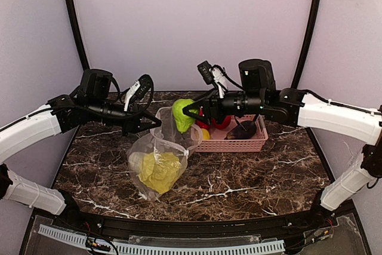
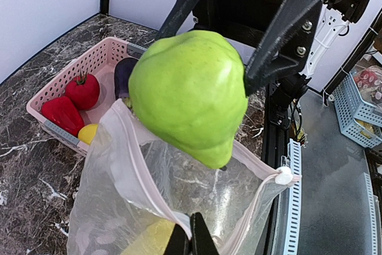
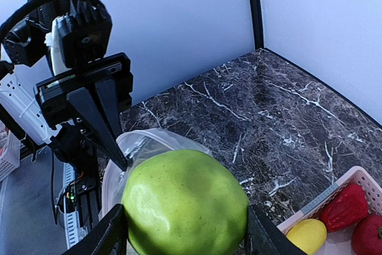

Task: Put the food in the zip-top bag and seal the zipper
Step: Place the fake fruit in the zipper food storage bag.

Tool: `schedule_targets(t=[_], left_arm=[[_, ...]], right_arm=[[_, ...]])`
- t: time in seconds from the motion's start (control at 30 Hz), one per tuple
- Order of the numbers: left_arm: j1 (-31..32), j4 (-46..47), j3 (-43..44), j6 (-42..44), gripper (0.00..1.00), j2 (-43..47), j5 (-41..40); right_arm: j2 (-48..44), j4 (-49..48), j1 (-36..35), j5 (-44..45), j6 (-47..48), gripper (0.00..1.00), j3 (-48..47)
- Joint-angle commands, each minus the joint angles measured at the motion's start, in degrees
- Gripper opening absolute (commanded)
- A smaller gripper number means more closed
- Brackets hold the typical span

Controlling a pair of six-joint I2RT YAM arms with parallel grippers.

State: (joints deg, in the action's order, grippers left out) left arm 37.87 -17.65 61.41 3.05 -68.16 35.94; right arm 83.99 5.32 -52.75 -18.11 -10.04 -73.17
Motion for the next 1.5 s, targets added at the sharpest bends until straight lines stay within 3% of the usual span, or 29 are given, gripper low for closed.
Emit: schedule_targets(t=[0.0,0.33,0.53,0.67,1.13,1.47], left_arm=[[0.35,0.29,-0.62,0.65,0.01,1.11,0.56],[0.36,0.3,-0.68,0.69,0.01,0.59,0.47],[0.37,0.25,-0.74,0.67,0.01,0.52,0.48],[0.37,0.3,-0.68,0.74,0.01,0.34,0.72],[0.32,0.24,-0.63,0.75,0.01,-0.08,0.53],[0.34,0.08,-0.66,0.82,0.01,0.2,0.31]], right_arm=[[0.43,-1.04,-2.26,-0.31,1.86,0.61,0.35],[4.08,4.69,-4.98,3.11,4.24,0.61,-1.5],[6.17,9.03,-4.85,14.01,2.3,0.6,-3.24],[8.12,9.44,-4.98,16.63,0.76,0.6,-4.81],[15.58,0.84,-6.14,6.65,-2.52,0.62,-8.49],[18.6,3.11,-6.7,3.41,-3.48,0.64,-8.27]])
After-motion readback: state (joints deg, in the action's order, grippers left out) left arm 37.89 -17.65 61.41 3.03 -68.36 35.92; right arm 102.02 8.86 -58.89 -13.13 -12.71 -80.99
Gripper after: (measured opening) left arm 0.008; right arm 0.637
